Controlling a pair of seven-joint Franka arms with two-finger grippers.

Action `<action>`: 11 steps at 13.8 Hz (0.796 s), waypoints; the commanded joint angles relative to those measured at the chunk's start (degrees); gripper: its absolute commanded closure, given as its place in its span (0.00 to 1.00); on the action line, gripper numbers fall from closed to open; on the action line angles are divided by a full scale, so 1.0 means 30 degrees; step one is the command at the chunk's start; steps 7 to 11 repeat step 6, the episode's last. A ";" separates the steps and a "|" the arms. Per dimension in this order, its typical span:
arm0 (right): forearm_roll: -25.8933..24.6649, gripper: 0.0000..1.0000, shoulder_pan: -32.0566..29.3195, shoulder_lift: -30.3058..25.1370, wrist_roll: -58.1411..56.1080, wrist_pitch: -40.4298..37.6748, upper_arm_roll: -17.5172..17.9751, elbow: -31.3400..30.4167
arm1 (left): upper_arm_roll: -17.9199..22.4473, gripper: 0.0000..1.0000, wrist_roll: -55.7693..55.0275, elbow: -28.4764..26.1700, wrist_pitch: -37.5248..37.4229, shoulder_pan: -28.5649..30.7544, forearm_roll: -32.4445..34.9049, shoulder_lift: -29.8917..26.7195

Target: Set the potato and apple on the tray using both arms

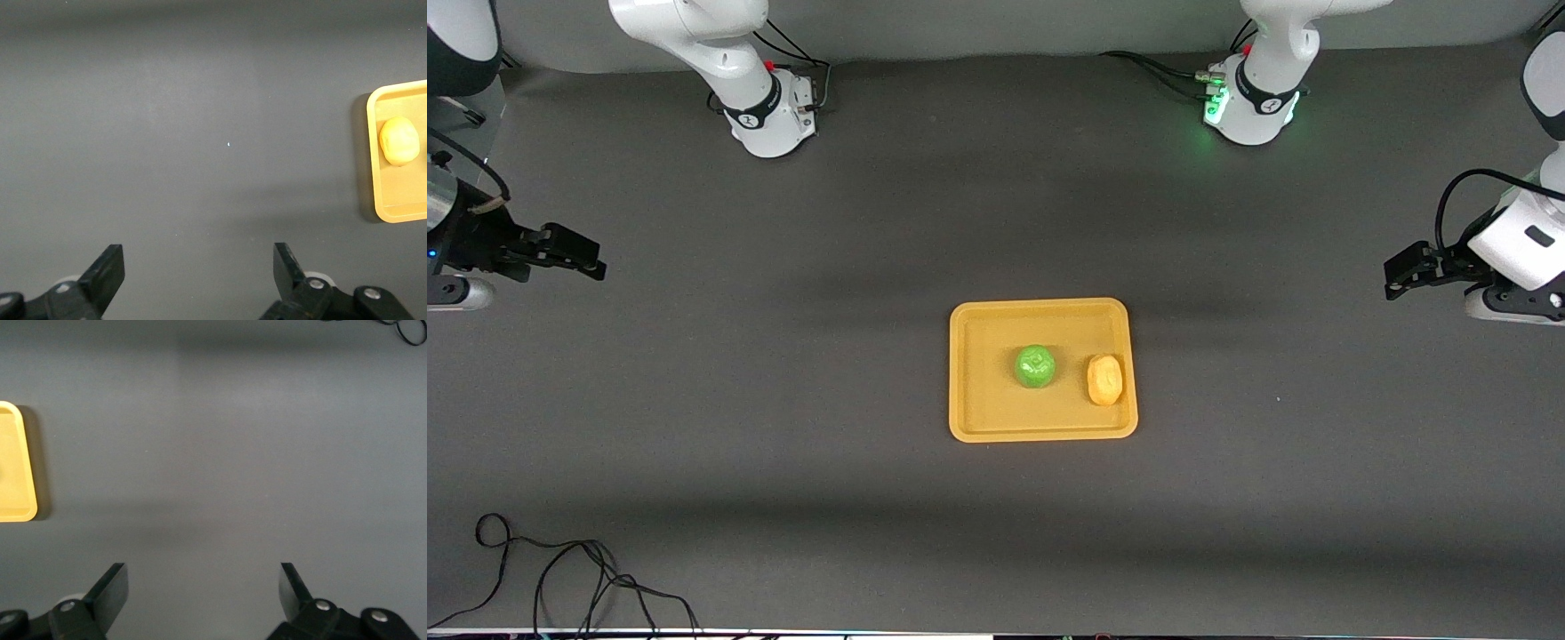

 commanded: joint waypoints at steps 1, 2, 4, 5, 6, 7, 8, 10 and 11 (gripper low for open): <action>0.0091 0.00 -0.0127 -0.0325 -0.1069 0.0298 -0.0587 -0.0371 | 0.0187 0.01 0.0027 -0.0302 0.0183 -0.0041 0.0060 -0.0410; 0.0062 0.00 -0.0127 -0.0296 -0.1070 0.0298 -0.0589 -0.0369 | 0.0187 0.01 0.0028 -0.0418 0.0182 -0.0042 0.0060 -0.0352; 0.0091 0.00 -0.0126 -0.0267 -0.1041 0.0298 -0.0590 -0.0369 | 0.0245 0.01 0.0028 -0.0360 0.0532 0.0016 0.0060 -0.0293; 0.0091 0.00 -0.0127 -0.0237 -0.1012 0.0298 -0.0590 -0.0398 | 0.0275 0.01 0.0028 -0.0302 0.0534 0.0423 0.0060 -0.0293; 0.0091 0.00 -0.0127 -0.0237 -0.1040 0.0298 -0.0590 -0.0399 | 0.0275 0.01 0.0028 -0.0302 0.0563 0.0398 0.0060 -0.0264; 0.0091 0.00 -0.0127 -0.0237 -0.1040 0.0298 -0.0590 -0.0399 | 0.0275 0.01 0.0028 -0.0302 0.0563 0.0398 0.0060 -0.0264; 0.0091 0.00 -0.0127 -0.0237 -0.1040 0.0298 -0.0590 -0.0399 | 0.0275 0.01 0.0028 -0.0302 0.0563 0.0398 0.0060 -0.0264; 0.0091 0.00 -0.0127 -0.0237 -0.1040 0.0298 -0.0590 -0.0399 | 0.0275 0.01 0.0028 -0.0302 0.0563 0.0398 0.0060 -0.0264; 0.0091 0.00 -0.0127 -0.0237 -0.1040 0.0298 -0.0590 -0.0399 | 0.0275 0.01 0.0028 -0.0302 0.0563 0.0398 0.0060 -0.0264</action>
